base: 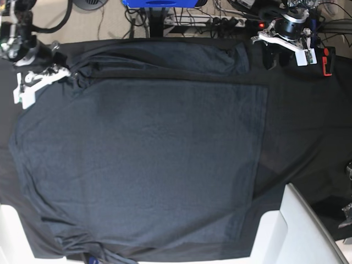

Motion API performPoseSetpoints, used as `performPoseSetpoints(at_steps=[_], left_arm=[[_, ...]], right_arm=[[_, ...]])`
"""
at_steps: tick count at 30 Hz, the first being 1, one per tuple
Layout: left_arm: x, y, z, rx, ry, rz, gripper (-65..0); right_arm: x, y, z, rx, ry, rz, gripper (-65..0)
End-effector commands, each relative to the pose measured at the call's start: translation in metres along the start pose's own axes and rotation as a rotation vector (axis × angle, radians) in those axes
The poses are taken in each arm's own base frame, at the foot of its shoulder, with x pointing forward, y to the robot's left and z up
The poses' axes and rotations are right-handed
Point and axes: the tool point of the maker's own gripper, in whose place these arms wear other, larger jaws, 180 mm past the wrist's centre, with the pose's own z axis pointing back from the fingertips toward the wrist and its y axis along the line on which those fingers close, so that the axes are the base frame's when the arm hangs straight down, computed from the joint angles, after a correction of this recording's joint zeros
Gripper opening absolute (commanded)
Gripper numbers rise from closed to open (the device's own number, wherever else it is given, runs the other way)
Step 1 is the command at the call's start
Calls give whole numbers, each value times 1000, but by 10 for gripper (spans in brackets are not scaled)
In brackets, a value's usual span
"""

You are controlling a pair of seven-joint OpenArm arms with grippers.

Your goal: Fold the T-shirt properly

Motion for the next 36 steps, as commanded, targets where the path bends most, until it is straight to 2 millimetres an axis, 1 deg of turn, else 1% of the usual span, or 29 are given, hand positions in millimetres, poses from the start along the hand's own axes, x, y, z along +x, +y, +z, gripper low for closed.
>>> performPoseSetpoints(at_steps=[1, 2, 3, 5, 7, 9, 10, 15, 21, 26, 29, 30, 31, 32, 36], left_arm=[[6, 1, 2, -3, -22, -10, -382], [6, 1, 2, -3, -22, -10, -382], [6, 1, 2, -3, -22, -10, -382], [6, 1, 2, -3, -22, -10, -382], [6, 1, 2, -3, -22, -10, -382], [6, 1, 2, -3, -22, -10, -382], [6, 1, 2, -3, -22, -10, -382], [6, 1, 2, -3, -22, -10, -382], [6, 1, 2, -3, -22, -10, -382], [6, 1, 2, -3, -22, -10, -382], [6, 1, 2, -3, -22, -10, -382], [6, 1, 2, -3, -22, -10, -382], [6, 1, 2, -3, -22, -10, -382], [6, 1, 2, -3, -22, -10, -377], [5, 1, 2, -2, -21, -8, -375]], right_arm=[[11, -1, 7, 14, -27, -4, -645], [13, -3, 9, 20, -24, -24, -636], [13, -4, 12, 29, -15, -44, -611], [12, 0, 12, 48, 18, -46, -522], [11, 1, 12, 34, 51, 5, -444], [7, 7, 9, 41, 75, 56, -401], [7, 8, 9, 43, 81, 69, -390], [5, 9, 8, 42, 87, 82, -392], [4, 2, 10, 21, 114, 98, -393], [17, -1, 11, 20, 41, 82, -387], [14, -2, 6, 24, 26, 47, -383], [12, -3, 4, 25, 30, 35, -371], [9, -4, 1, 23, 39, 23, -333], [6, -5, -2, 22, 46, 13, -279], [4, -3, -4, 32, 51, 10, -6]])
